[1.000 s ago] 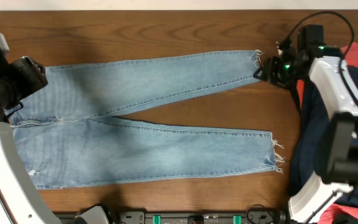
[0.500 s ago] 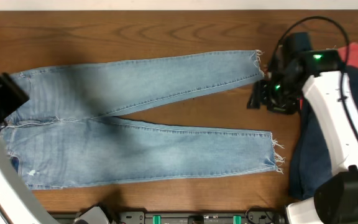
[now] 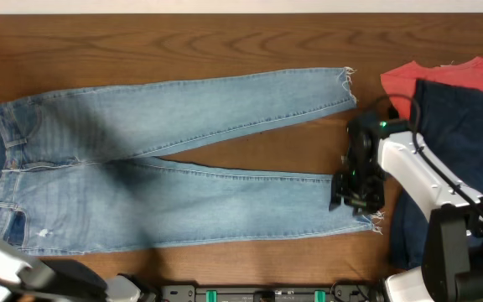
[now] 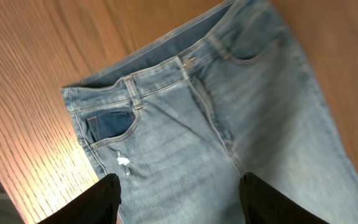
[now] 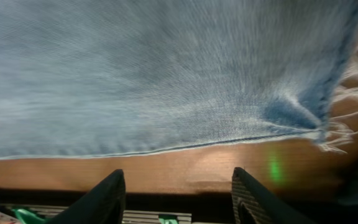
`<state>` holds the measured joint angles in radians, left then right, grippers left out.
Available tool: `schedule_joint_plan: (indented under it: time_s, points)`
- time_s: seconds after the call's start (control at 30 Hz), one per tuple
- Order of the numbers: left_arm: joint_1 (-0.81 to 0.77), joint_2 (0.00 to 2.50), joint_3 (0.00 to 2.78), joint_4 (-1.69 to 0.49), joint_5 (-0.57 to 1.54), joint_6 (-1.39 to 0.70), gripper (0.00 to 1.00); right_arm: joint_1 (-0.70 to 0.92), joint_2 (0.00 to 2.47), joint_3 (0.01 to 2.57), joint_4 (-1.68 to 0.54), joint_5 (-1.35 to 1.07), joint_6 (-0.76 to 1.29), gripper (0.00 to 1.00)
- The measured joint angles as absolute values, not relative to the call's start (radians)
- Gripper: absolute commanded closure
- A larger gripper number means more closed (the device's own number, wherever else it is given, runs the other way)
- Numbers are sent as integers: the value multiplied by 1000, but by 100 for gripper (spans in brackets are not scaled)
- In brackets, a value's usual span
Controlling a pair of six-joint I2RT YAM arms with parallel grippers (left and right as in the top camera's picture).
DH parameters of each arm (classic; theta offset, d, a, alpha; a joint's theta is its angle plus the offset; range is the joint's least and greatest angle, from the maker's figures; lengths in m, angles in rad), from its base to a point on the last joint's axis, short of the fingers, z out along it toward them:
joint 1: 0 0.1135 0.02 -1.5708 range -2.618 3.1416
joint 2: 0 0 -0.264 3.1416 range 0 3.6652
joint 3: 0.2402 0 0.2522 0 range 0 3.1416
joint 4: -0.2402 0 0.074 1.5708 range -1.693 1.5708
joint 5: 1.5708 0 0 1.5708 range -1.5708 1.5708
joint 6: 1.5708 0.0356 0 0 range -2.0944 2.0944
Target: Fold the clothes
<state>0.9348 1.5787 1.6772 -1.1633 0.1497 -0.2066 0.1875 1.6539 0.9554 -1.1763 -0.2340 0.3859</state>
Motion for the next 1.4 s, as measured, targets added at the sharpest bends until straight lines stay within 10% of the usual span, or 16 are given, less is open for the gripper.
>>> schedule_joint_plan:
  time_s: [0.57, 0.87, 1.4]
  points:
    - [1074, 1719, 1668, -1149, 150, -213, 39, 117, 1646, 730, -989, -255, 493, 55]
    - [1091, 1719, 1668, -1145, 149, -213, 38, 117, 1620, 734, -905, -276, 536, 99]
    - [1098, 1719, 1599, -1136, 111, -236, 37, -69, 1636, 966, -865, -240, 506, 99]
